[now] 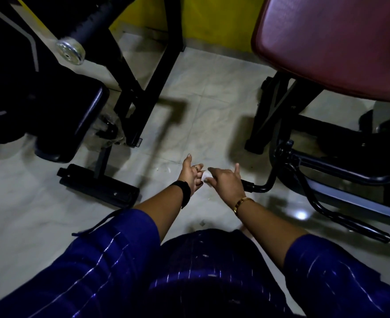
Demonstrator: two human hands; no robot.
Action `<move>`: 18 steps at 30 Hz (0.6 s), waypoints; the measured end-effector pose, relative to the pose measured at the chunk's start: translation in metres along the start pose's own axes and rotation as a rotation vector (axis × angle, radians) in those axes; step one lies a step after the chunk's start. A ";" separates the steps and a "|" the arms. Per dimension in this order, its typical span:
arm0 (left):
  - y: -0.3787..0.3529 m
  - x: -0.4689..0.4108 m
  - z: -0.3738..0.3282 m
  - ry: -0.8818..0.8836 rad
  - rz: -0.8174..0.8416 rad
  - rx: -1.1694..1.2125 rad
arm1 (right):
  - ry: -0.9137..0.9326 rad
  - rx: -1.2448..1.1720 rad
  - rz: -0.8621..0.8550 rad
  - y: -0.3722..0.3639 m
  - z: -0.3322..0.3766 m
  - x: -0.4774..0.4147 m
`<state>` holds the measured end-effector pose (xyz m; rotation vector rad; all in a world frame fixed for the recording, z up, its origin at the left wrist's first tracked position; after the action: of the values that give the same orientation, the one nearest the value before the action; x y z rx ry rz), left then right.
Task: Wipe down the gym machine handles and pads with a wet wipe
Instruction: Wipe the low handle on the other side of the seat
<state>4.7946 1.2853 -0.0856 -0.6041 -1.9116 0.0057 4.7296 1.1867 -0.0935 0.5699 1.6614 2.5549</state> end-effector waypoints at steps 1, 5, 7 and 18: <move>0.000 0.000 0.000 0.000 -0.004 -0.010 | 0.044 0.056 -0.022 -0.003 -0.001 0.005; -0.002 -0.002 -0.004 0.000 -0.057 -0.084 | 0.143 0.173 -0.207 -0.014 -0.018 0.032; -0.002 -0.006 -0.004 -0.003 -0.082 -0.105 | 0.097 0.208 -0.235 -0.012 -0.029 0.036; -0.016 -0.003 0.003 -0.036 -0.036 -0.163 | -0.012 0.075 0.128 0.006 -0.025 0.013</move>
<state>4.7865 1.2710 -0.0851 -0.6828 -1.9701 -0.1650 4.7109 1.1653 -0.0931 0.7176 1.7792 2.5781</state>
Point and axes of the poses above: each hand's wrist, its own x-axis away from the middle knuckle, its own y-axis out of the back of the hand, z = x × y, the point moved 3 cm from there along -x, towards the middle knuckle, and after that the axes turned 6 degrees about y, right-handed, at the moved point
